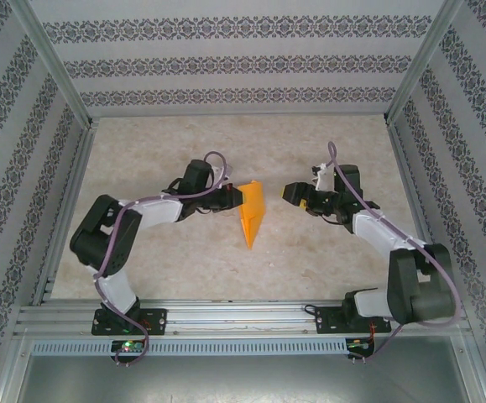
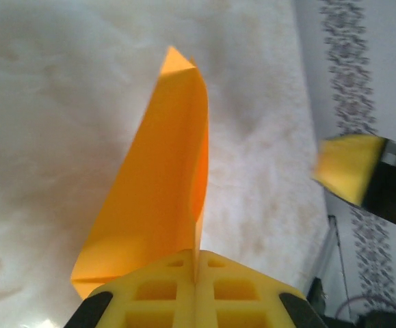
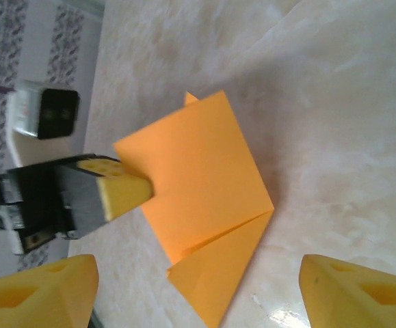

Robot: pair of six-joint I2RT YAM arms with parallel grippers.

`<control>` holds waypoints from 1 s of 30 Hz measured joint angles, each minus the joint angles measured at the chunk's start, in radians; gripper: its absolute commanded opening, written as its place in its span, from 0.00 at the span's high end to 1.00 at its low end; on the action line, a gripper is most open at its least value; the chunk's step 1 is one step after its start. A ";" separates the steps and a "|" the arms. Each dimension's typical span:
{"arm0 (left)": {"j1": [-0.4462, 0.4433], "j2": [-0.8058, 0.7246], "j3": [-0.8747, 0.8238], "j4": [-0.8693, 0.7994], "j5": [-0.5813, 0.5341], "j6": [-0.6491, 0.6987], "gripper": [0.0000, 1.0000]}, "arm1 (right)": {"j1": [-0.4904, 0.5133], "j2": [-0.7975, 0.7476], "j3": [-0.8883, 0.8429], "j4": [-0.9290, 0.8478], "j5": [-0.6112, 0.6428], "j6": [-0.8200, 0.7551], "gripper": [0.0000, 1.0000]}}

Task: Fold a paper plane with a square sheet of paper (fold left side to right side)
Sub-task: Pick up the paper from the center of the table, then place the paper at the center of the table.

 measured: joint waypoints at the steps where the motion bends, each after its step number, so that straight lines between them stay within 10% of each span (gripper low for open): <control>1: 0.006 -0.023 -0.013 0.013 0.024 0.010 1.00 | 0.006 0.022 0.006 0.008 -0.027 -0.011 0.17; 11: 0.039 -0.079 -0.123 0.099 0.216 0.022 1.00 | 0.092 0.236 0.050 0.098 -0.201 -0.084 0.20; 22: 0.040 -0.078 -0.123 0.082 0.217 0.050 1.00 | 0.143 0.300 0.098 0.145 -0.265 -0.079 0.55; 30: 0.044 -0.076 -0.123 0.048 0.201 0.073 1.00 | 0.143 0.300 0.119 0.135 -0.251 -0.084 0.61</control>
